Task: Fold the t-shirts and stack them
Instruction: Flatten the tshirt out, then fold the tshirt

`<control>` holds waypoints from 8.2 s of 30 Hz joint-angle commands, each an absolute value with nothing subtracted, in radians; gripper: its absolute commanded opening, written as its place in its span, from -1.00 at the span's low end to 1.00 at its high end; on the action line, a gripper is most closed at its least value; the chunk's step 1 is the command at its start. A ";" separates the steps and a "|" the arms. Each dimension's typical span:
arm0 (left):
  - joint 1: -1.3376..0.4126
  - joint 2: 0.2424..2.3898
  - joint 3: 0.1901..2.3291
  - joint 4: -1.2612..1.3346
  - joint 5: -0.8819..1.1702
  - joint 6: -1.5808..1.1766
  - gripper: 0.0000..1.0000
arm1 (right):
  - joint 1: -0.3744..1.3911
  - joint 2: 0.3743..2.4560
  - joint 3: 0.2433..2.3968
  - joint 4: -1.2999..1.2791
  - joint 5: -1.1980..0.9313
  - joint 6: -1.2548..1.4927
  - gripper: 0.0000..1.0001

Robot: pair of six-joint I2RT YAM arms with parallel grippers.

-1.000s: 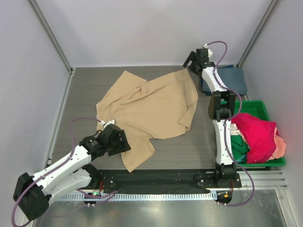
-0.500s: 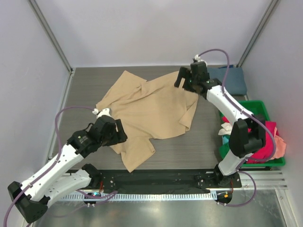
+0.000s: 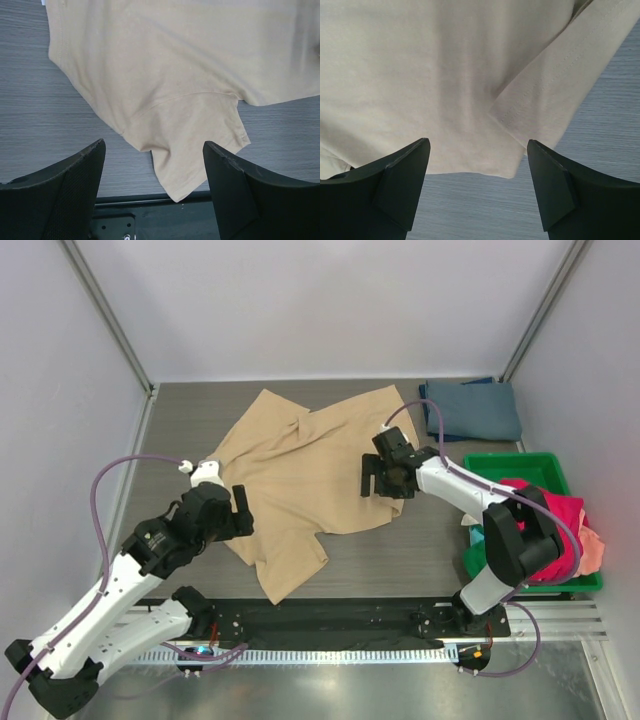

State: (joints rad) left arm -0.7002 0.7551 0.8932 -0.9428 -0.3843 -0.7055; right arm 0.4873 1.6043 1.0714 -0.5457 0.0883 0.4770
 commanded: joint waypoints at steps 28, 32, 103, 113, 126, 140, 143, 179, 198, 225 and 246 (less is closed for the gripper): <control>-0.701 0.718 0.876 -0.928 -0.430 -0.687 0.57 | 0.538 1.810 1.193 -0.583 0.295 0.451 -0.34; -0.701 0.716 0.876 -0.927 -0.431 -0.687 0.57 | 0.538 1.807 1.192 -0.594 0.302 0.448 -0.54; -0.332 1.187 0.575 -0.503 -0.230 -0.828 -0.99 | 0.080 1.327 0.709 -0.380 0.083 0.555 -0.98; -0.097 0.928 0.595 -0.650 -0.327 -0.857 -0.99 | 0.080 1.310 0.695 -0.379 0.046 0.558 -0.98; -0.101 0.750 0.560 -0.718 -0.131 -0.972 0.82 | 0.078 1.307 0.660 -0.350 0.012 0.568 -0.98; -0.639 0.758 0.589 -1.021 -0.439 -1.290 0.57 | 0.080 1.278 0.634 -0.337 -0.035 0.575 -0.98; -0.727 0.796 0.554 -1.046 -0.420 -1.377 0.56 | 0.080 1.275 0.627 -0.339 -0.035 0.577 -0.98; -0.884 0.954 0.379 -0.776 -0.287 -1.459 0.09 | 0.077 1.379 0.650 -0.293 -0.048 0.564 -0.98; -0.884 0.764 0.699 -1.118 -0.359 -1.362 -0.99 | 0.077 0.907 0.591 -0.501 -0.029 0.703 -0.98; -0.877 0.853 1.094 -1.287 -0.385 -1.034 -0.91 | 0.077 0.541 0.739 -0.876 0.014 0.790 -0.97; -0.310 1.594 1.534 -1.034 -0.147 -0.393 -1.00 | 0.017 1.221 0.917 -0.456 0.124 0.769 -0.98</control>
State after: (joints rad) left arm -0.3397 1.5452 1.4746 -1.0641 -0.1772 -0.4866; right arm 0.0387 1.1873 0.8623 -0.5537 0.0940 0.7780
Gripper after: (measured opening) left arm 0.014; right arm 0.023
